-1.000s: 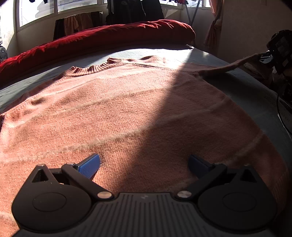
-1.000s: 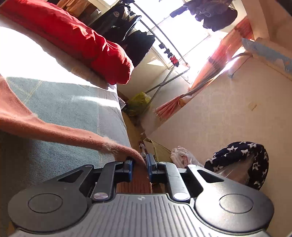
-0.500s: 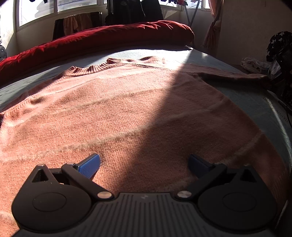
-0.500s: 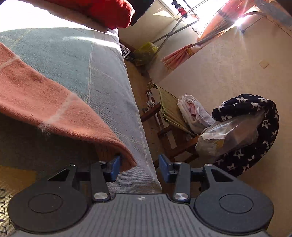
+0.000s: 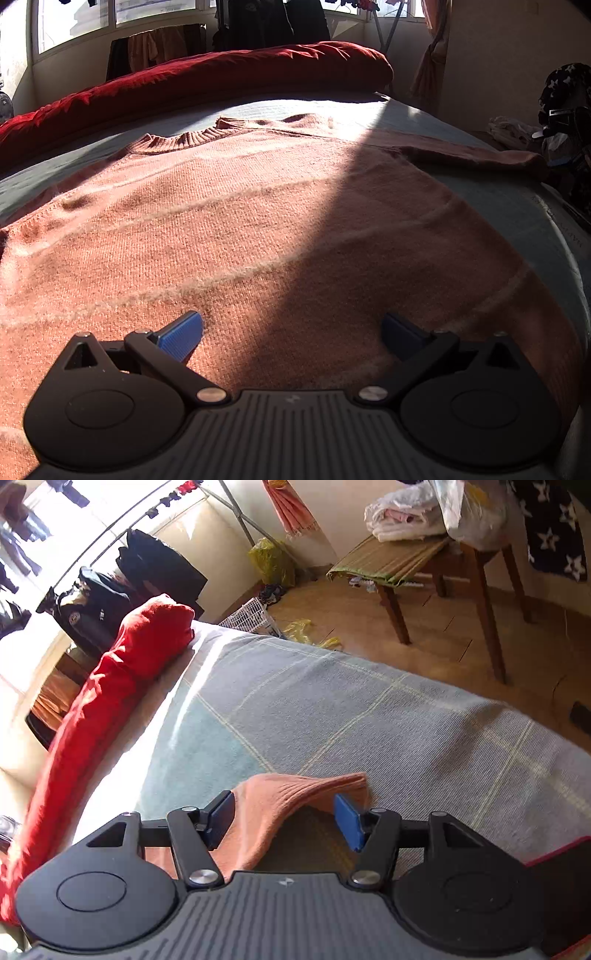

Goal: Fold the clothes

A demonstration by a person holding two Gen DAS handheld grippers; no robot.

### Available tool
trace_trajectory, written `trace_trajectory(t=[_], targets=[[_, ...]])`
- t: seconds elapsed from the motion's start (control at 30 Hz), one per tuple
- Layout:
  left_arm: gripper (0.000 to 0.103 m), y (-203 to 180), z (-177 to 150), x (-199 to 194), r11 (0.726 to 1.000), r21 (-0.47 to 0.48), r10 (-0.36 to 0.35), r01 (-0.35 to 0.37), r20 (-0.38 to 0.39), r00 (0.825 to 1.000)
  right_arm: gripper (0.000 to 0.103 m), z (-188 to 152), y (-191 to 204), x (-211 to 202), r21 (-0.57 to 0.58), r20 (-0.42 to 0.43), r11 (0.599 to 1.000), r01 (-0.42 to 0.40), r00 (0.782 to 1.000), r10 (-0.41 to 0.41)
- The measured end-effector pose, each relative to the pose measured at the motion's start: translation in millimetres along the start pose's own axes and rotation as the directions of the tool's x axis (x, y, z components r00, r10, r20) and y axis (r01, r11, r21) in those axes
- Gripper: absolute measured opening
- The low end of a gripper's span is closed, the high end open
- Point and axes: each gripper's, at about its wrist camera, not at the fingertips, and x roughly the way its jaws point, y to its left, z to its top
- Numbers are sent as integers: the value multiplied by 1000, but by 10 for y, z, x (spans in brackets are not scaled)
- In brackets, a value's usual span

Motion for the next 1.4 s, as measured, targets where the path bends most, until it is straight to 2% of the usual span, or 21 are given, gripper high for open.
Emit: trace_trajectory(t=[0.1,0.33,0.4,0.43,0.47,0.53,0.6,0.67,0.73,0.8,0.83,0.9,0.93,1.07,1.17,1.27,1.33,1.4], targets=[[102,-5,4,10,1000,-1,3,-3,-1,1000,68,-34,-75,136,97,-27,993,-62,998,65],[102,-2,8,13,1000,-1,1,-1,-5,1000,67,-54,-199,535,239,-6,970,-47,999,49],[102,-2,8,11,1000,0,1,-1,-6,1000,51,-59,-225,572,236,32,970,-47,999,41],[102,-3,8,10,1000,1,0,0,-5,1000,34,-52,-194,548,191,59,981,-43,998,32],[102,-3,10,13,1000,2,0,0,-5,1000,23,-47,-158,518,143,88,989,-35,996,23],[102,-4,13,20,1000,1,1,-1,-5,1000,19,-54,-45,393,2,172,1000,-8,985,8],[102,-8,15,25,1000,1,3,-3,-5,1000,19,-63,72,256,-143,259,989,29,966,9],[102,-14,15,29,1000,0,6,-6,-5,1000,22,-38,155,150,-227,318,966,124,947,-47],[102,-16,15,29,1000,0,7,-7,-5,1000,24,31,175,110,-234,329,941,245,930,-161],[102,-18,16,29,1000,0,8,-8,-5,1000,25,64,152,53,-228,329,933,277,924,-194],[102,-19,16,29,1000,0,8,-8,-5,1000,29,76,145,26,-226,329,930,290,921,-207],[102,-22,18,29,1000,1,9,-9,-5,1000,40,53,183,-5,-245,318,931,270,929,-186],[102,-25,17,29,1000,0,10,-10,-5,1000,48,34,225,22,-266,292,932,246,942,-166],[102,-24,22,25,1000,0,11,-11,-8,1000,52,-115,437,269,-352,135,929,115,988,-71],[102,-16,32,25,1000,1,9,-9,-14,1000,59,-234,547,551,-359,32,931,59,998,-51],[102,3,37,13,1000,5,2,-2,-18,1000,58,-315,505,763,-359,-8,929,93,995,-103],[102,22,43,-7,1000,6,-1,2,-19,1000,58,-313,433,703,-350,37,929,116,993,-111],[102,48,55,-35,1000,5,6,-6,-15,1000,58,-285,399,610,-335,78,923,188,982,-172]])
